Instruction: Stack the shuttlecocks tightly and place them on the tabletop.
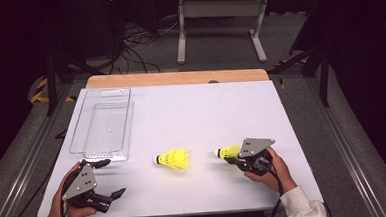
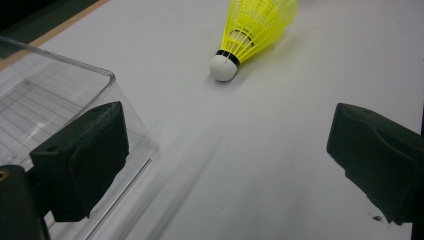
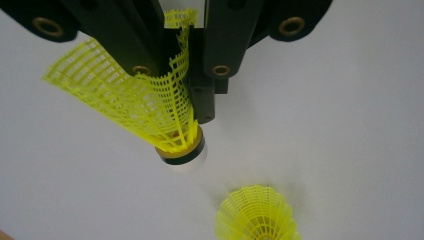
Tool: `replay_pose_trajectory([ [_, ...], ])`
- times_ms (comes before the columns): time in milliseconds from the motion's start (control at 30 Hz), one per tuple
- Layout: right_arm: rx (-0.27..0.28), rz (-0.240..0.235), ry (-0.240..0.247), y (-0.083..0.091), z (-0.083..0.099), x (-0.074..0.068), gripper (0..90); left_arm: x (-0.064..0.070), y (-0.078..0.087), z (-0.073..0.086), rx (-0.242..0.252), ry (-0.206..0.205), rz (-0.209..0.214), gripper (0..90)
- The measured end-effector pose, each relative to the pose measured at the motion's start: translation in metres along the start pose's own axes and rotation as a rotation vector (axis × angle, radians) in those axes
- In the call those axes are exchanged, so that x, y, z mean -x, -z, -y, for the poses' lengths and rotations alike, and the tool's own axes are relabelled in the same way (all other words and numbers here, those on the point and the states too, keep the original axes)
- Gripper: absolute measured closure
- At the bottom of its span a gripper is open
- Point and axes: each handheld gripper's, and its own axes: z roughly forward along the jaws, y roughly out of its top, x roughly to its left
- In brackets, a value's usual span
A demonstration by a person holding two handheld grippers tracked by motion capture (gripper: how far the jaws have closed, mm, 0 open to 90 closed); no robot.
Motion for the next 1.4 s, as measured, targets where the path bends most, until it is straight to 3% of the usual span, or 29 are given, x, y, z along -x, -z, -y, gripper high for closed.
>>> replay_pose_trajectory([
  [367, 0.035, 0.018, 0.002, 0.002, -0.003, -0.003, 88.7, 0.003, 0.006, 0.003, -0.002, 0.005, -0.015, 4.2],
  [667, 0.073, 0.005, 0.001, -0.001, -0.009, -0.004, 88.7, 0.004, 0.014, 0.008, -0.004, 0.024, -0.036, 4.1],
  [1400, 0.099, -0.011, 0.012, -0.010, -0.019, -0.011, 88.7, 0.005, 0.016, 0.010, -0.007, 0.023, -0.037, 4.0],
])
